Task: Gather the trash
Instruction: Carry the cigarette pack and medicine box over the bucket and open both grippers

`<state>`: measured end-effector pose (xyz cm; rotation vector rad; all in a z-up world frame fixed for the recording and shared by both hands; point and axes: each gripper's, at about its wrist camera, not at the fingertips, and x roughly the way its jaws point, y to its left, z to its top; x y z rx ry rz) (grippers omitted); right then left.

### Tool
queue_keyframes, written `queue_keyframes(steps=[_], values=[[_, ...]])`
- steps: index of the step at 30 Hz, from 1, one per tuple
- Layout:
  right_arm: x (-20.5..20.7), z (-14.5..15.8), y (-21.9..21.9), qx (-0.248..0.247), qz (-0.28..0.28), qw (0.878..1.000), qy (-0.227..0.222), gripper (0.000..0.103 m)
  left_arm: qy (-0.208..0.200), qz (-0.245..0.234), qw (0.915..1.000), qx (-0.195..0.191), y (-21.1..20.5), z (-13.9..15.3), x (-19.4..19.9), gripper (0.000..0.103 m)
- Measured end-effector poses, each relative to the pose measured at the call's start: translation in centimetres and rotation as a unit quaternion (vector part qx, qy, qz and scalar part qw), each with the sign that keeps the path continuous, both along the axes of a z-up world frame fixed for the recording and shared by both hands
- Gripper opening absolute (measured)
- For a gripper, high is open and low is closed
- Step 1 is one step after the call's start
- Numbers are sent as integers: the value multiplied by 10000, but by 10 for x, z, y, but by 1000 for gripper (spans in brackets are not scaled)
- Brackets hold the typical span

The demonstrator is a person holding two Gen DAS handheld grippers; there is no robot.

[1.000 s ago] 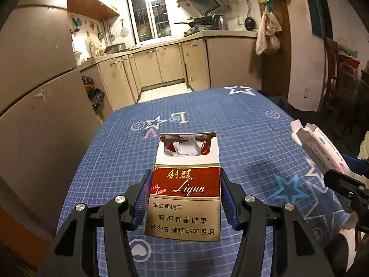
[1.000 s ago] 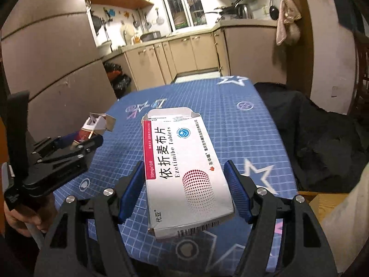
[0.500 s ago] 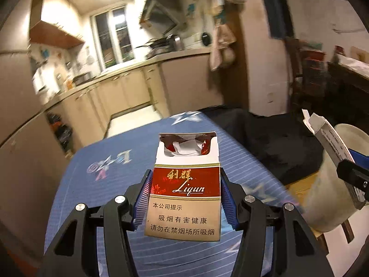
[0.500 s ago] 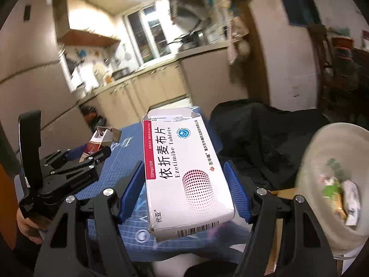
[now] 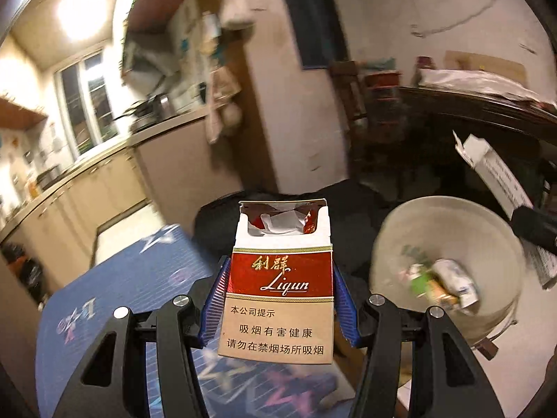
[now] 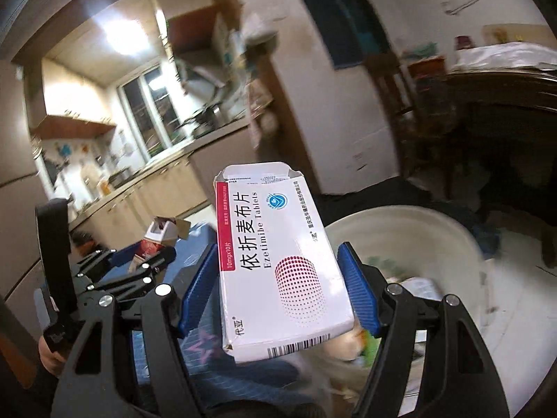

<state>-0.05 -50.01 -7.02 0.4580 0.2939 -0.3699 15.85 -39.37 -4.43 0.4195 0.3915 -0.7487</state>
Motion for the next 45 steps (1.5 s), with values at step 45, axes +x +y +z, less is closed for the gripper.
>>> queue_keyframes(steps=[45], values=[[-12,-26,-109,-108,-908,9940,607,71,895,-1882,9777,-261,-145,-44,-9,61]])
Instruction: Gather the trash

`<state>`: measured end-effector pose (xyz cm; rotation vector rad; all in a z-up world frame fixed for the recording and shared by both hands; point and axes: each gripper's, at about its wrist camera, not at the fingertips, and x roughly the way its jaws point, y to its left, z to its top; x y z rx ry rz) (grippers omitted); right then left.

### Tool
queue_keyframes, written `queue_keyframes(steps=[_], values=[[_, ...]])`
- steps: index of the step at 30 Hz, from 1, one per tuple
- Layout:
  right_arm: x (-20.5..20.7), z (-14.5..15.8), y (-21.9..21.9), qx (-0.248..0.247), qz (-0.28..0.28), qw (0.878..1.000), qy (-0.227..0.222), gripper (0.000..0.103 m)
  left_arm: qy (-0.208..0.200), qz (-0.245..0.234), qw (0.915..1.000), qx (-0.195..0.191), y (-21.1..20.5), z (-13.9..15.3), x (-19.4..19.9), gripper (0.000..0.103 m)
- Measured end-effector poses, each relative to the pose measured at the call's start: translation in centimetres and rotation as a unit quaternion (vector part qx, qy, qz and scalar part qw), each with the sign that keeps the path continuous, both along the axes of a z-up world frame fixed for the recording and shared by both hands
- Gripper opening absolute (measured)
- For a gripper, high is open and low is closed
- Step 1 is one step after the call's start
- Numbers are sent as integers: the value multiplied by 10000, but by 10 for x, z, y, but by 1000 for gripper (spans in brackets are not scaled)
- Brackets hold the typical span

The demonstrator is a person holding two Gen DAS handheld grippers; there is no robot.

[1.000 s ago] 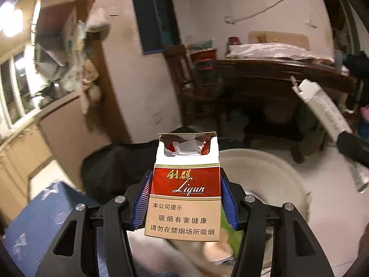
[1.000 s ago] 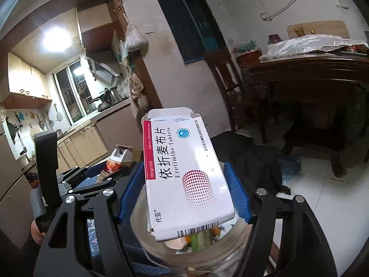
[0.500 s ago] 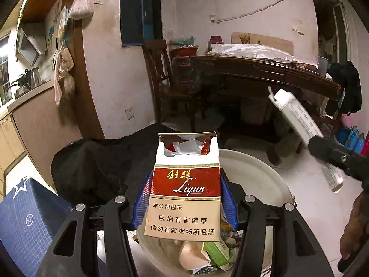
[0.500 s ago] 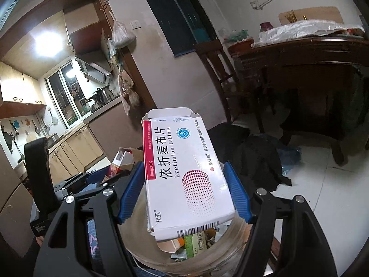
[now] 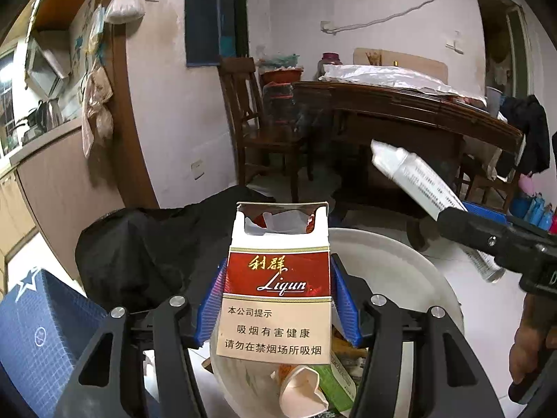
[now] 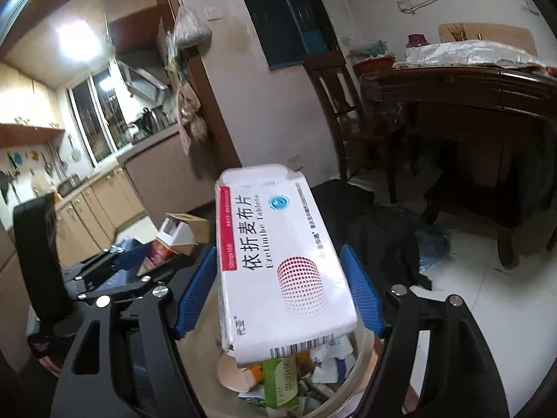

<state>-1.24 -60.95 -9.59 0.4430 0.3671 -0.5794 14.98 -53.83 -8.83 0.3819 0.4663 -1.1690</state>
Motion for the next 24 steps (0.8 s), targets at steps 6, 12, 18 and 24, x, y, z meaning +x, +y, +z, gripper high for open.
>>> queue_keyframes(steps=[6,12,18,24], values=[[6,-5,-4,-60,-6,9998,179,74,-1,102,9999,50,2,-8,11,73],[9,-11,-2,-54,12,9997,253,74,-32,189,9998,28,5,-6,15,73],[6,-8,-3,-83,-6,9996,254,74,32,325,9995,-4,10,-4,19,73],[4,-5,5,-216,-37,9992,328,74,-164,347,9992,-53,21,2,11,73]])
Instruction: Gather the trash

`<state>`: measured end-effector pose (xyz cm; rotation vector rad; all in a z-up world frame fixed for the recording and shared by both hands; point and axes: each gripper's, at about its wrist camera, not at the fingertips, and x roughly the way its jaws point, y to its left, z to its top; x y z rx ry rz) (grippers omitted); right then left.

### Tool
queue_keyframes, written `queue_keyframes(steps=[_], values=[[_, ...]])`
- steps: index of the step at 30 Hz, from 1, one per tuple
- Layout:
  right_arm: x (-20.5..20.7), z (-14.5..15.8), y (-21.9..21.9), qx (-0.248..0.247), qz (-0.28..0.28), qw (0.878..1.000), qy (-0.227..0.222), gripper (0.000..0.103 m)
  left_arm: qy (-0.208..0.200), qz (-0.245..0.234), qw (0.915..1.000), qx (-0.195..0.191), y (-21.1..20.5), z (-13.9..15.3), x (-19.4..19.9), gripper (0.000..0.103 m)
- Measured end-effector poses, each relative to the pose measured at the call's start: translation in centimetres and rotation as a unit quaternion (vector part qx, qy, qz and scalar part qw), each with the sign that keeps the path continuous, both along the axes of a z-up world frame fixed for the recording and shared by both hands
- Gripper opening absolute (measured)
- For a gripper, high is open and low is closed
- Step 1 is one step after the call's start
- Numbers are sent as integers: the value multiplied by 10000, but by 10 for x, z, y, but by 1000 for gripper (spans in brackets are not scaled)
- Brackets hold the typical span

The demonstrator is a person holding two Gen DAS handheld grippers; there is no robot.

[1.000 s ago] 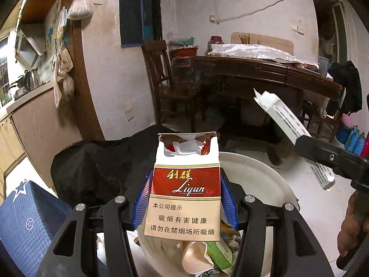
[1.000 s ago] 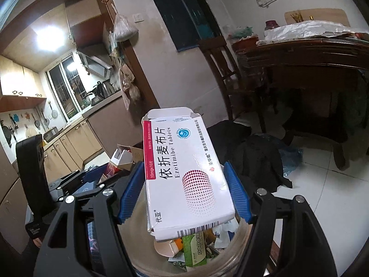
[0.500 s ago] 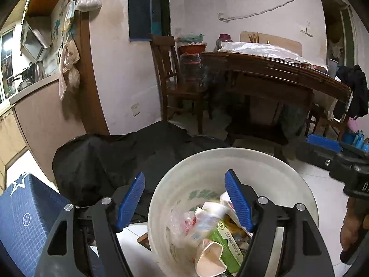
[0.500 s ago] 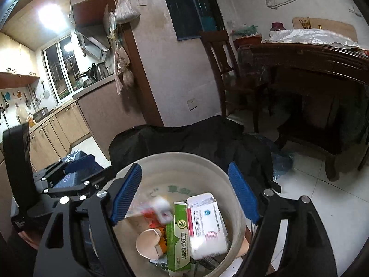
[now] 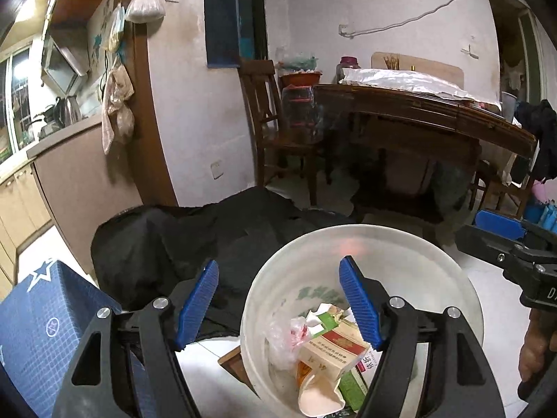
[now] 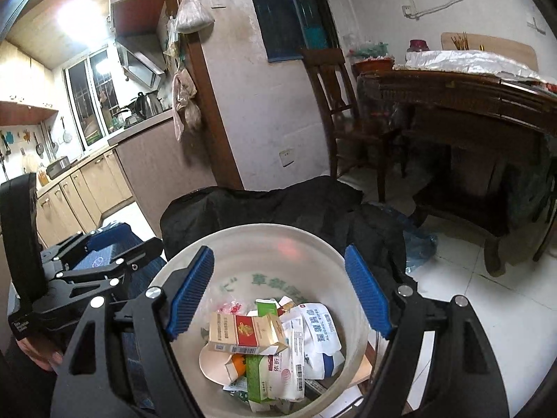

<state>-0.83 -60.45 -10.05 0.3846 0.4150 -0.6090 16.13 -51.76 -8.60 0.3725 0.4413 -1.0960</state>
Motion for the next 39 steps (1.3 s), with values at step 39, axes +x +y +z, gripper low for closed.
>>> queue_keyframes(steps=[39], values=[[-150,25,243,-1718,-1190,9718,1093,98,-679,341,9933,-871,279,51,-182,98]])
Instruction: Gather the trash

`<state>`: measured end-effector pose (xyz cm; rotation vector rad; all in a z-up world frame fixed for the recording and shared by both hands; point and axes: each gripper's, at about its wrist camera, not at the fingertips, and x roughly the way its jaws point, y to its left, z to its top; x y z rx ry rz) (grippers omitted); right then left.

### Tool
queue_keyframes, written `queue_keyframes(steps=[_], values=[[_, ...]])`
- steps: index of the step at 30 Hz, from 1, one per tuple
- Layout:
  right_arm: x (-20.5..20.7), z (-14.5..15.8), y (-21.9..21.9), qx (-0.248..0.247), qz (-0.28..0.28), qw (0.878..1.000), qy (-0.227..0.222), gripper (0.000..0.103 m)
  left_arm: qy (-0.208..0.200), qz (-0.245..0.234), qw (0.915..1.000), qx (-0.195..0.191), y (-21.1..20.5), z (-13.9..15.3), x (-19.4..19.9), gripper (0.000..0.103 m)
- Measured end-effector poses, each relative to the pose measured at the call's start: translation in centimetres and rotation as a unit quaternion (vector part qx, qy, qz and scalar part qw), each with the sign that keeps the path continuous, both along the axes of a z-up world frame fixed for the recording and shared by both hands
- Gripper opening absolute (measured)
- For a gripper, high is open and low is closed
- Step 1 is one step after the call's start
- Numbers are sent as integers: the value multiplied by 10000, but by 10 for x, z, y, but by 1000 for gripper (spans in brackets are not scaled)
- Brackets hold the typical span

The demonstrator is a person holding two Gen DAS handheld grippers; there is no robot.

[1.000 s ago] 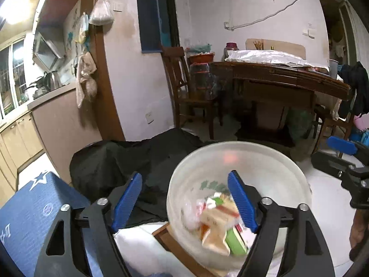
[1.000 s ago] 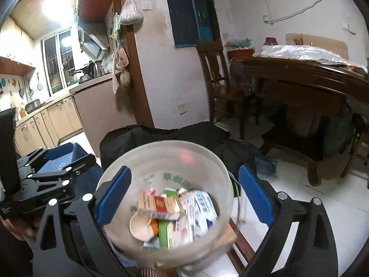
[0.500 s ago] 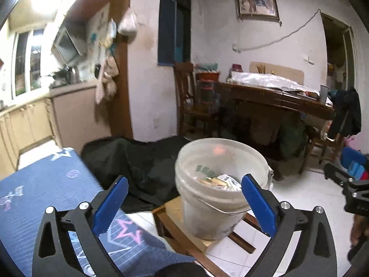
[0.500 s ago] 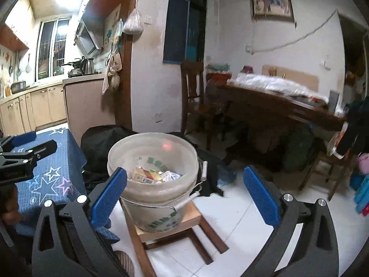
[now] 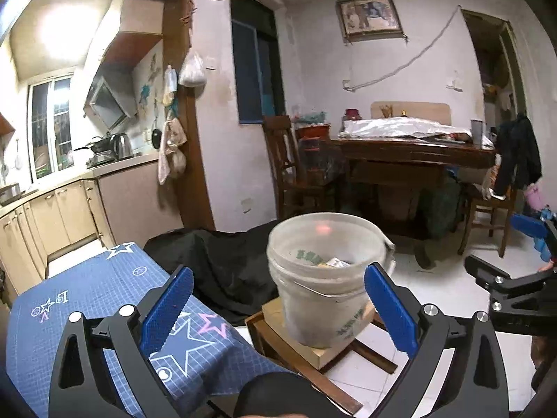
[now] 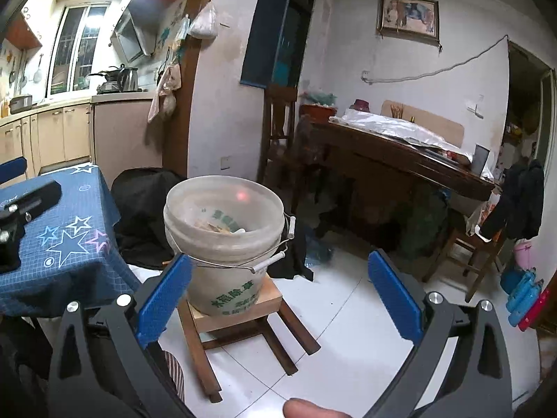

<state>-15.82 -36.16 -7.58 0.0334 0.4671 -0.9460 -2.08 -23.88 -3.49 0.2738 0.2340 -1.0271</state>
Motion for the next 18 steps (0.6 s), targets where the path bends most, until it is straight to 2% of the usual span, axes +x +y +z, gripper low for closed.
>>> queue_keyframes(steps=[3,8,13,15,18], values=[[-7,1,5,-58,14,10000,-14,98,-70,-116,9999,89,-3,-5,-14,98],[-17,1,6,-17,-44,9999,-105,98,-199,-40,9997,150,-13,-24,-18,98],[-16,-5,2,101,-54,9999,-85,98,108,-6,9998,187,-21,-38,-4,98],[-13,-8,3,133,-23,9999,-40,98,136,201,9989,406,-28,-43,3,98],[-6,-13,4,134,-3,9999,51,98,142,272,9983,505,-28,-46,6,98]])
